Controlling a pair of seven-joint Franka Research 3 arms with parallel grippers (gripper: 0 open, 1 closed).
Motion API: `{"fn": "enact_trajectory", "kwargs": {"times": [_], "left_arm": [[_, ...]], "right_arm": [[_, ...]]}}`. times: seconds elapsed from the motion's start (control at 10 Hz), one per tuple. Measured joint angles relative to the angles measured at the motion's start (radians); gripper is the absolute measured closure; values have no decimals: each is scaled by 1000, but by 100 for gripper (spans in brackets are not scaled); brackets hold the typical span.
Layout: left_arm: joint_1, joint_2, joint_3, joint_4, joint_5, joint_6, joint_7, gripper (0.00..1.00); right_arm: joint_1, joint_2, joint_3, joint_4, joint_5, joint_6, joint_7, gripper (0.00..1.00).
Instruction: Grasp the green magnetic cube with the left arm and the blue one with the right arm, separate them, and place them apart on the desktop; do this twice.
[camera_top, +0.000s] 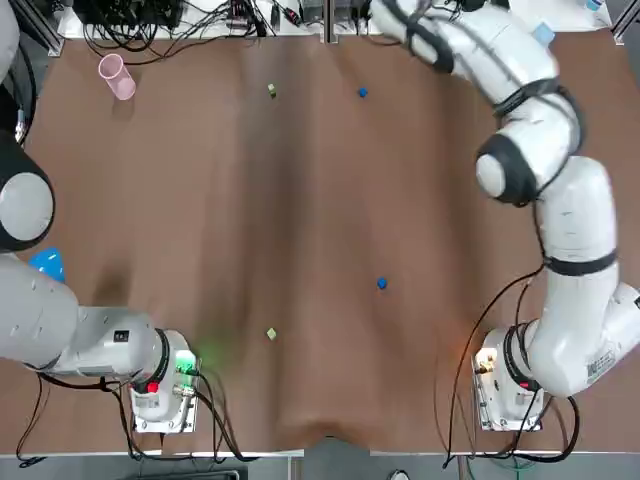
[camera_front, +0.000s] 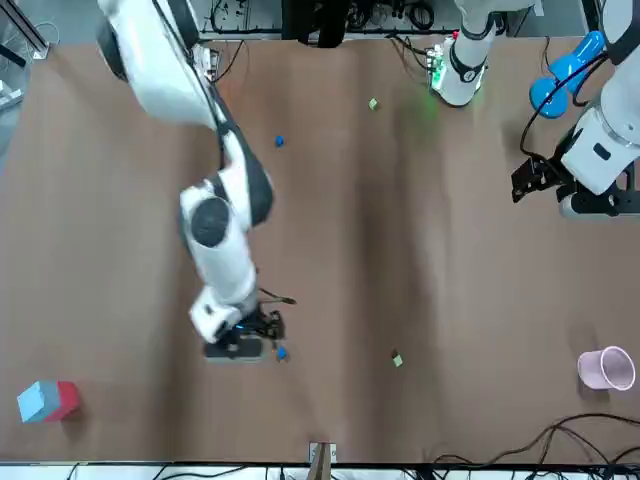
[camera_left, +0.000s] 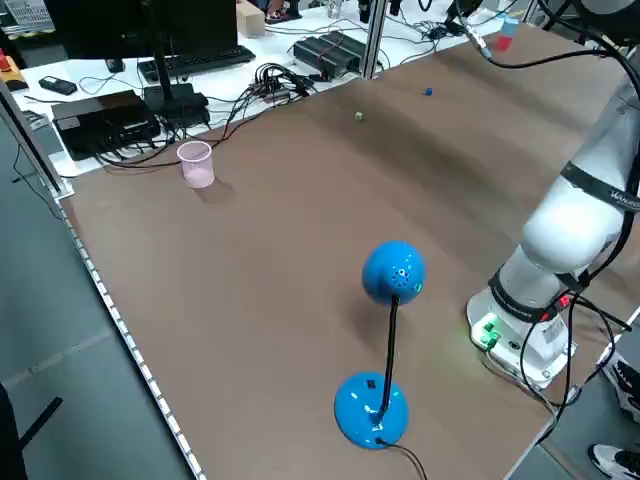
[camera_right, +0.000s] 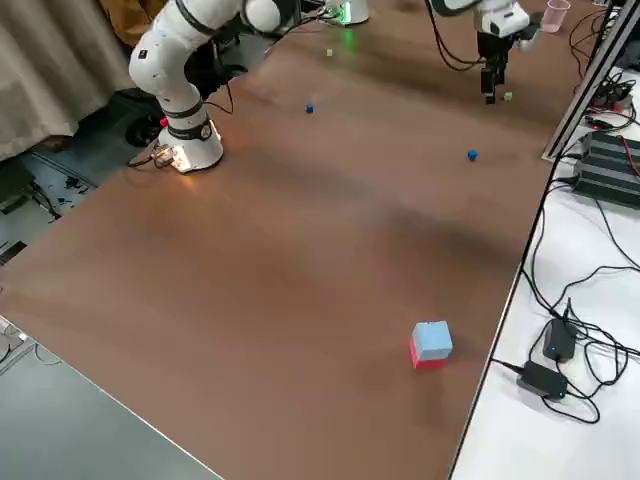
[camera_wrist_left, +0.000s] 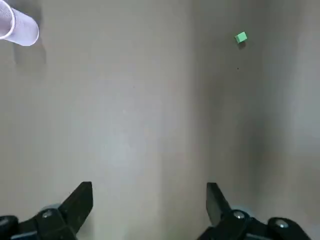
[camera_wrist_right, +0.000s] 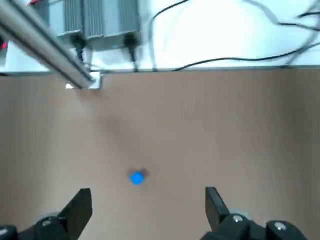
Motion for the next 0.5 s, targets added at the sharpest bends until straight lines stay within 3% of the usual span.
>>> {"fn": "enact_trajectory", "kwargs": {"times": [0.3,0.5], "left_arm": [[1,2,0,2,0,6,-1,0],[0,2,-1,2,0,6,-1,0]], "right_arm": [[-140,-410,49,-415,1,-79,-100,0],[-181,-578,53,-517,4,-298,-170,0]]}}
